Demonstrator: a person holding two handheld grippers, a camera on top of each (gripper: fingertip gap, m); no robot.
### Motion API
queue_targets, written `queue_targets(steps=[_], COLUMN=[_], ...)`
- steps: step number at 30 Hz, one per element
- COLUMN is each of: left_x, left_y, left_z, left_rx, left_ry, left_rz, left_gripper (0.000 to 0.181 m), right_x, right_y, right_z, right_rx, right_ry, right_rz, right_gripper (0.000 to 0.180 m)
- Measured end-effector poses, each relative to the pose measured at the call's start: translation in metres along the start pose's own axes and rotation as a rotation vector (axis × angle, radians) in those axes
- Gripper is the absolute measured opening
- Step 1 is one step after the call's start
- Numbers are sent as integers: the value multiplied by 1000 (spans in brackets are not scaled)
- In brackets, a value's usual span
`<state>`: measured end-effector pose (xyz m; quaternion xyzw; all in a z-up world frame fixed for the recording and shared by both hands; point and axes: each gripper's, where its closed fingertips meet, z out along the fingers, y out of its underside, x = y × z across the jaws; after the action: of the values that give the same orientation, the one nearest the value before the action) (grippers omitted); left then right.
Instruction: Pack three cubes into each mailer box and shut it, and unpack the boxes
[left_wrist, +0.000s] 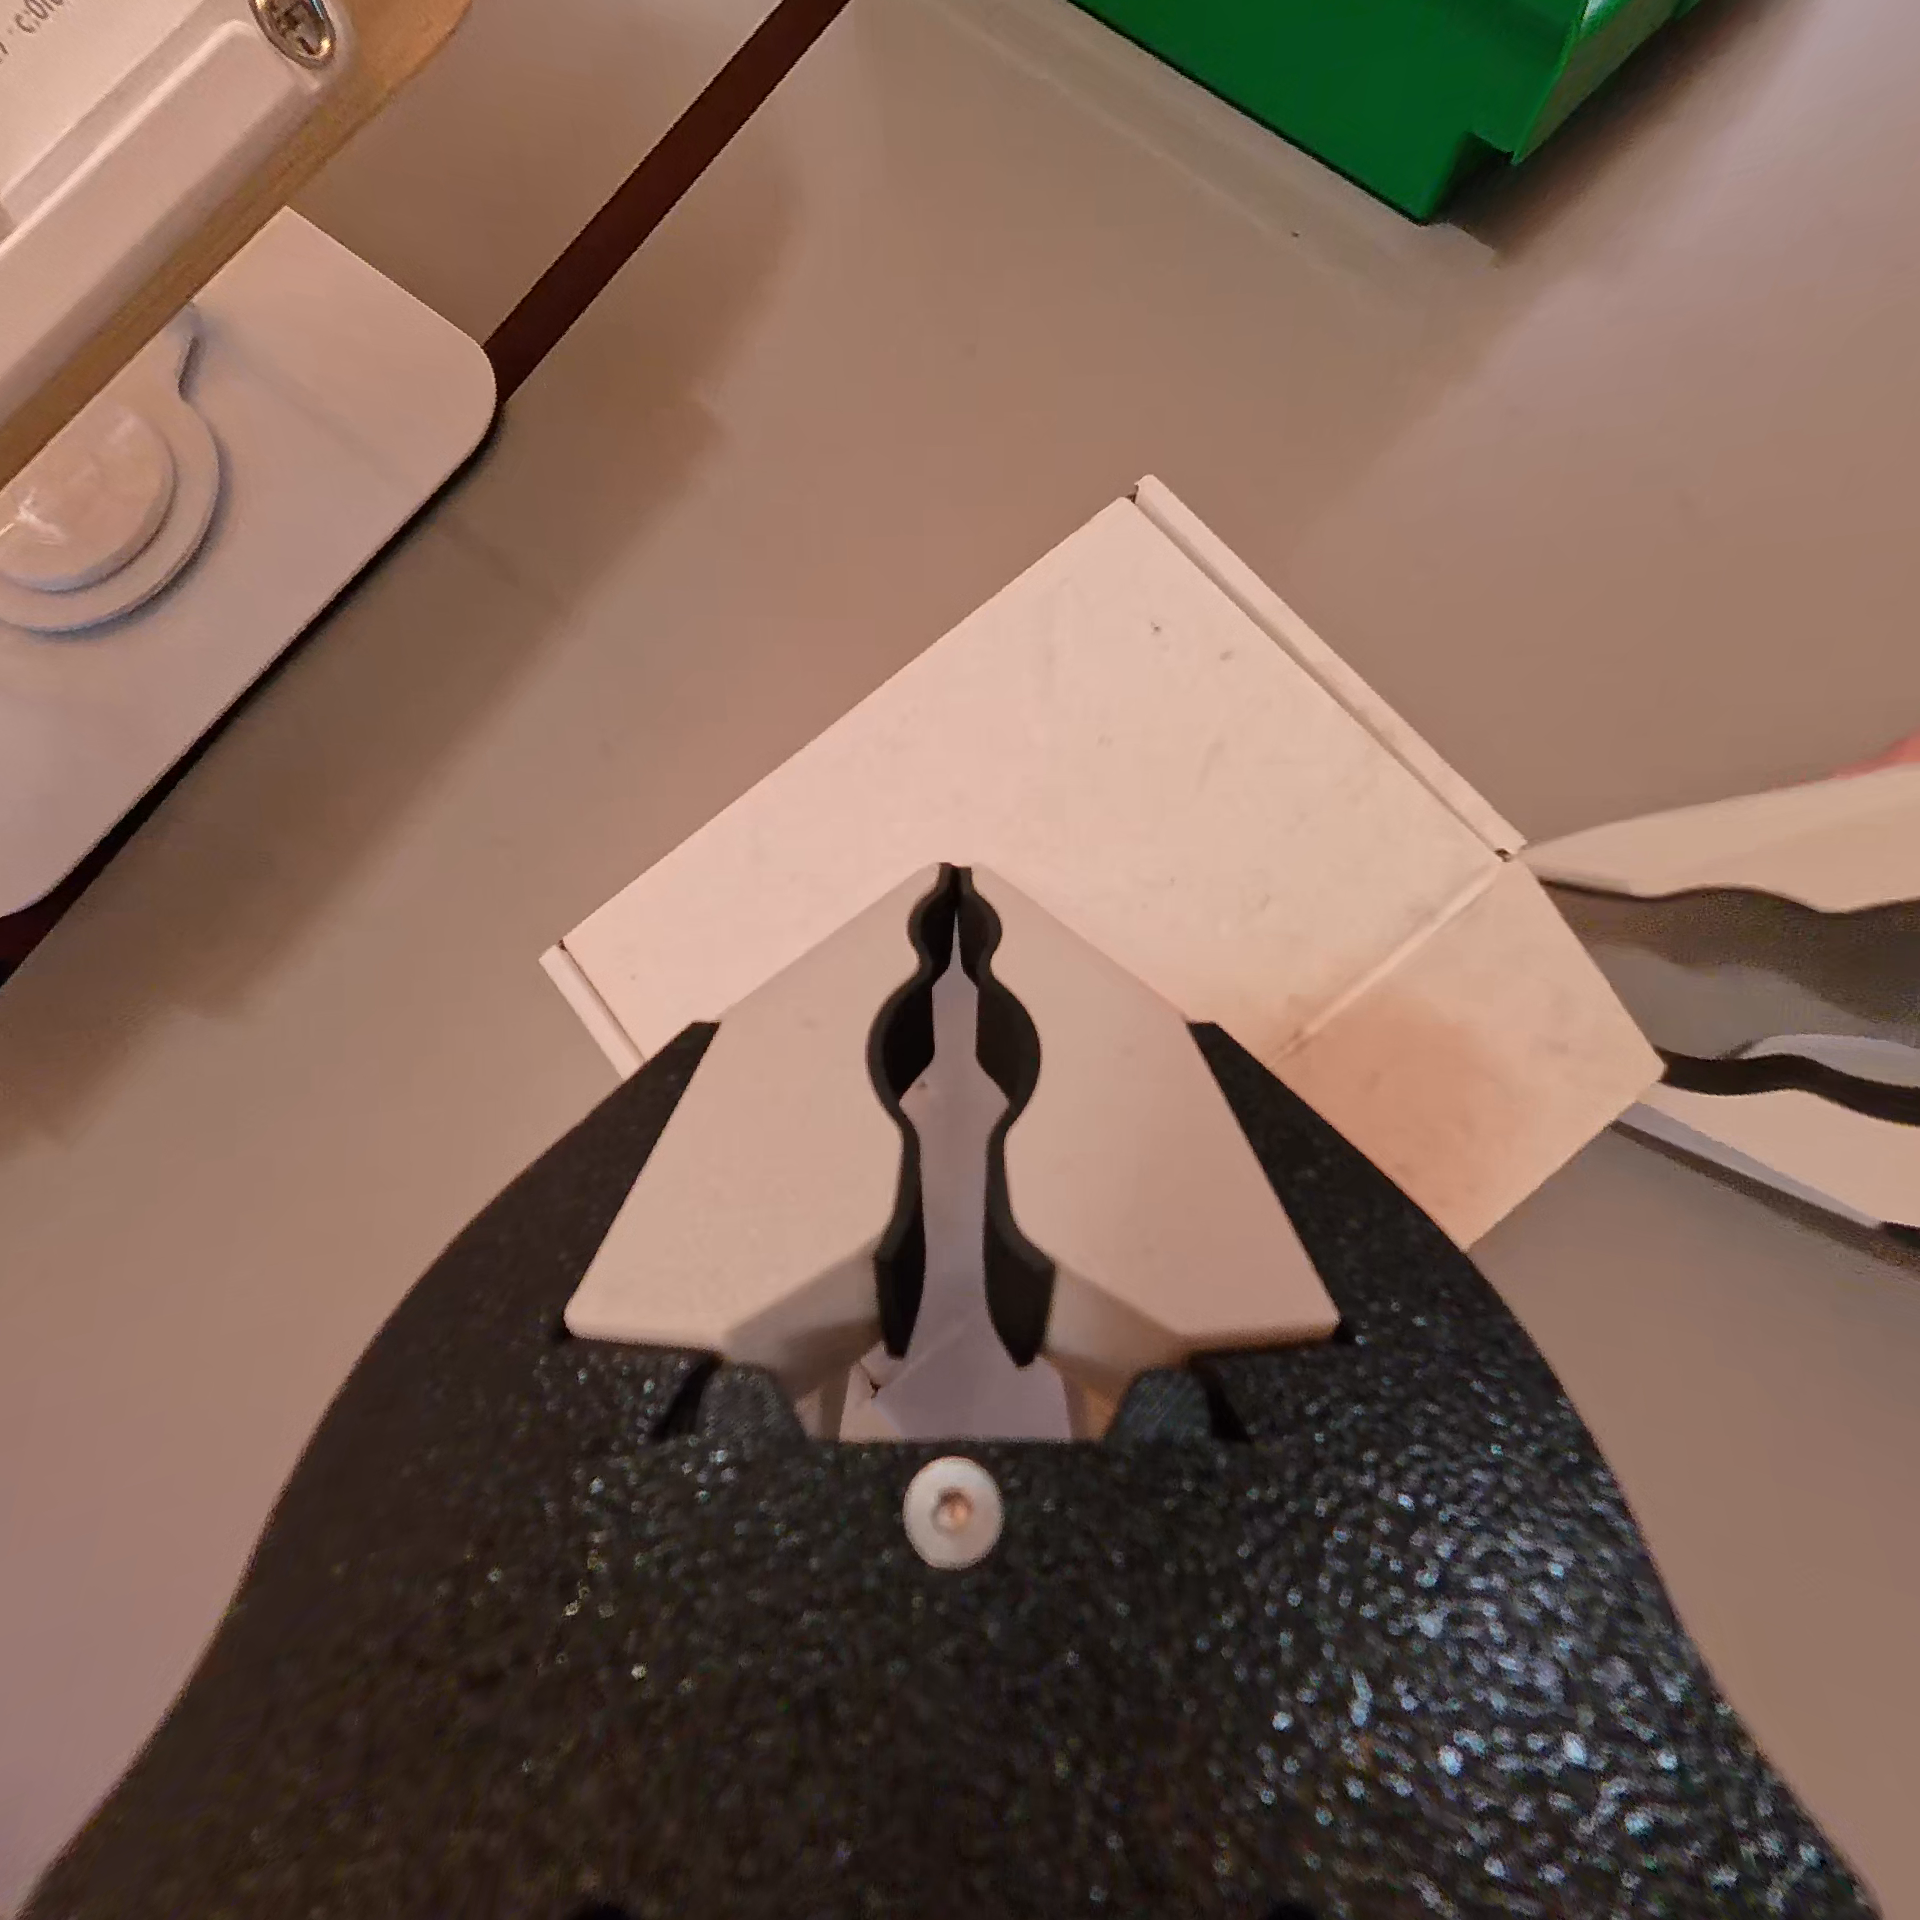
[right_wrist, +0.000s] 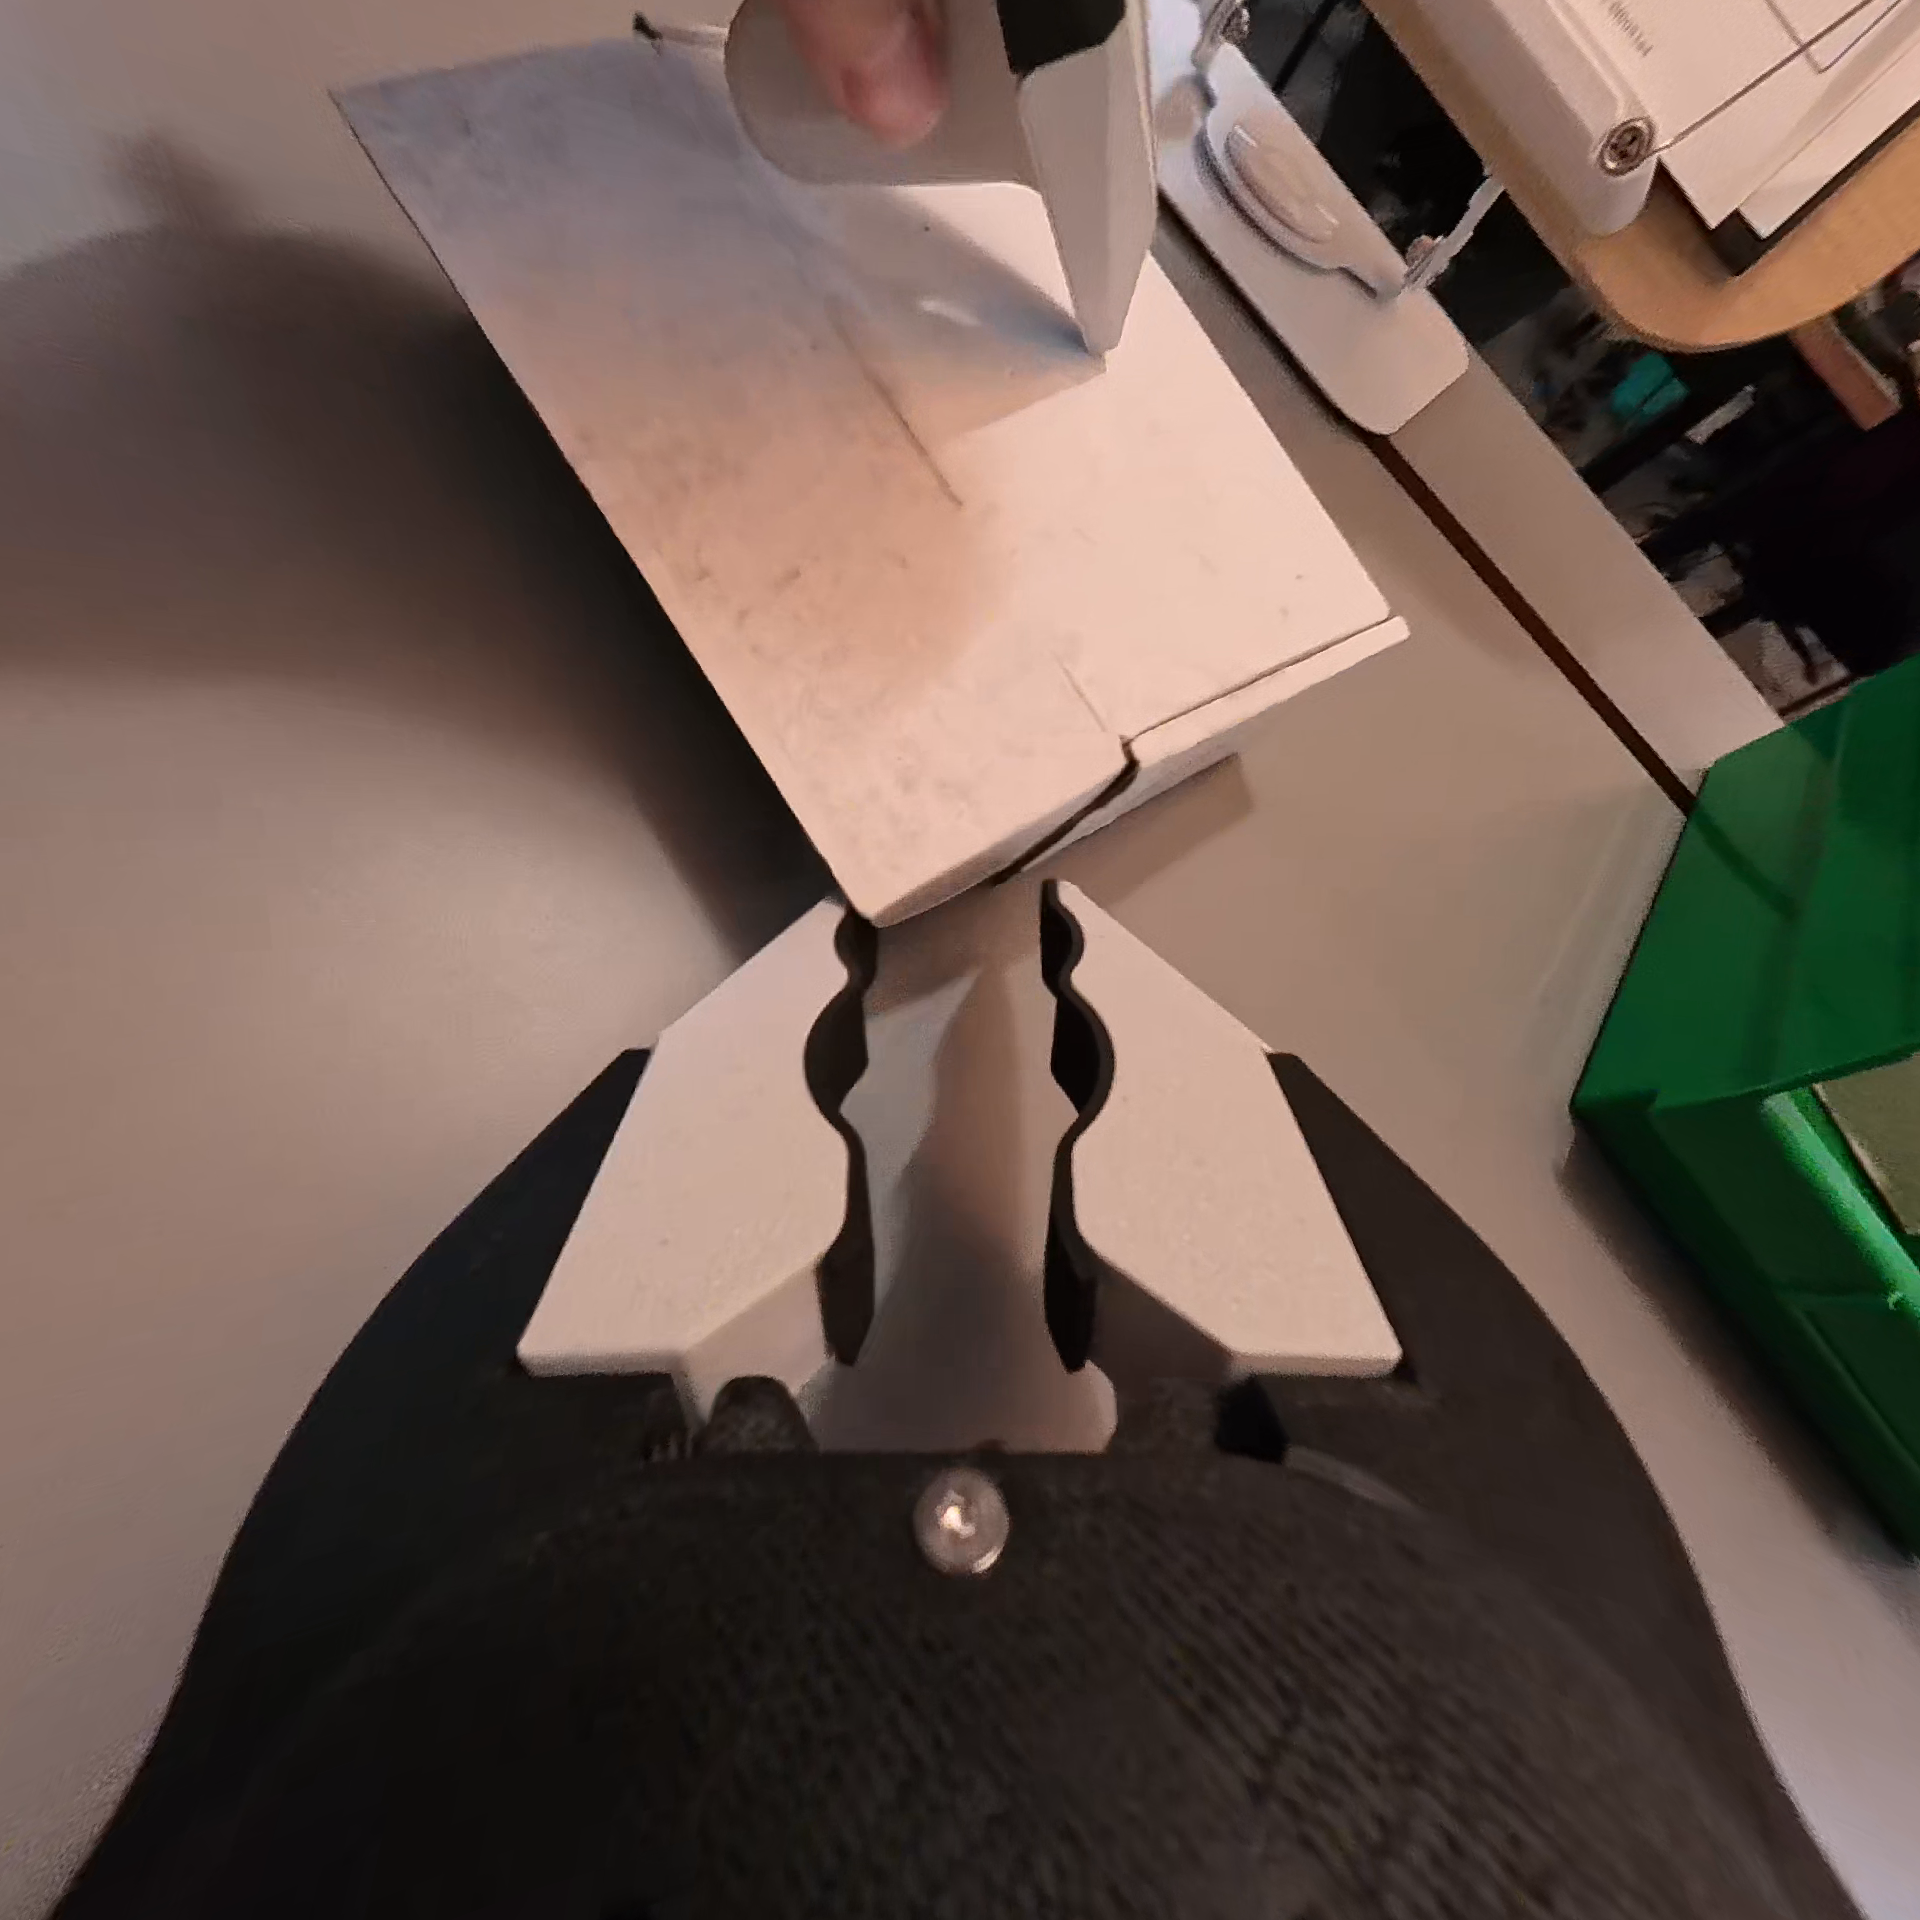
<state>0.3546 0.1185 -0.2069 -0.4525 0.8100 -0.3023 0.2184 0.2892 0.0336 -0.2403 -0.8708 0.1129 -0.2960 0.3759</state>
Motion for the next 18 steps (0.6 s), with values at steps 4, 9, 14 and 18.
queue_targets(steps=[4,9,14,18], left_x=[0,0,0,0], left_y=[0,0,0,-1], left_z=[0,0,0,0], left_rx=[14,23,13,19], left_ry=[1,0,2,41], left_rz=[-14,-26,-34,-59], left_gripper=[0,0,0,0], right_x=[7,25,62,59], right_y=[3,-32,-56,-74], right_z=[-17,-38,-13,7], right_rx=[31,279,310,277], right_ry=[-96,-271,-144,-122], right_rz=[100,434,443,212], right_gripper=[48,64,65,47])
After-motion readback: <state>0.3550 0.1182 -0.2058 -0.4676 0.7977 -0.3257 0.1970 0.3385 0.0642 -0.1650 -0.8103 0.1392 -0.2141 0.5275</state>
